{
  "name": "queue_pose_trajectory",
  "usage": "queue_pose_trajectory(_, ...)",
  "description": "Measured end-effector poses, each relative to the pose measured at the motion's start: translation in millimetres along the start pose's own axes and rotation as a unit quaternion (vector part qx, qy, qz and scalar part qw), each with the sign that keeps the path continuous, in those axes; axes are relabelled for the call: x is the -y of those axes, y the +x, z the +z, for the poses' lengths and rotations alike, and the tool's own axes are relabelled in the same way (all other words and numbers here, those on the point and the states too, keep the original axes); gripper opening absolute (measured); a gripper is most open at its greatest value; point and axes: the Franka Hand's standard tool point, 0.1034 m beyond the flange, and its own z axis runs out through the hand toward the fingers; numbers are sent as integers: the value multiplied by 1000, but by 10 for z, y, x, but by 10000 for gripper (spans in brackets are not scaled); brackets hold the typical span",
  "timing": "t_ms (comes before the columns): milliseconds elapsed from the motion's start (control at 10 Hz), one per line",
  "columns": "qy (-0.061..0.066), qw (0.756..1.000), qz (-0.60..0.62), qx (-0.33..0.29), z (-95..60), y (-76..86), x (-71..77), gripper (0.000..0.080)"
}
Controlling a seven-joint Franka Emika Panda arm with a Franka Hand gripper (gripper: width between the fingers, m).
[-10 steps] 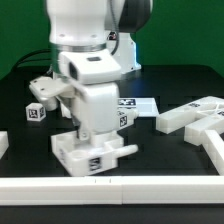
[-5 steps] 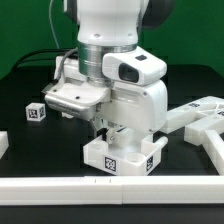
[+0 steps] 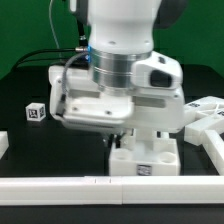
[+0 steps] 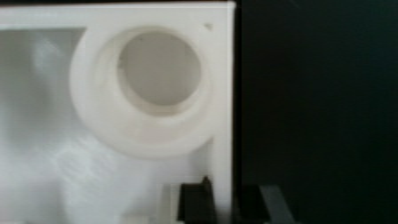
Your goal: Assemble chair
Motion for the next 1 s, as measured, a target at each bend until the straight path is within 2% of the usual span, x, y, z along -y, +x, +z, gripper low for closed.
queue_pose_trajectory(100, -3, 999, -46, 3, -13, -79, -37, 28)
queue_pose_trajectory(600, -3, 999, -41, 1, 15, -61, -10, 28)
queue_pose_trajectory(800, -9, 1000, -10, -7, 2, -160, -186, 28)
queue_pose_trajectory(900, -17, 1000, -15, -5, 16, -235, -289, 28)
queue_pose_trajectory(1000, -20, 1000, -20, -9, 50, -257, -335, 28)
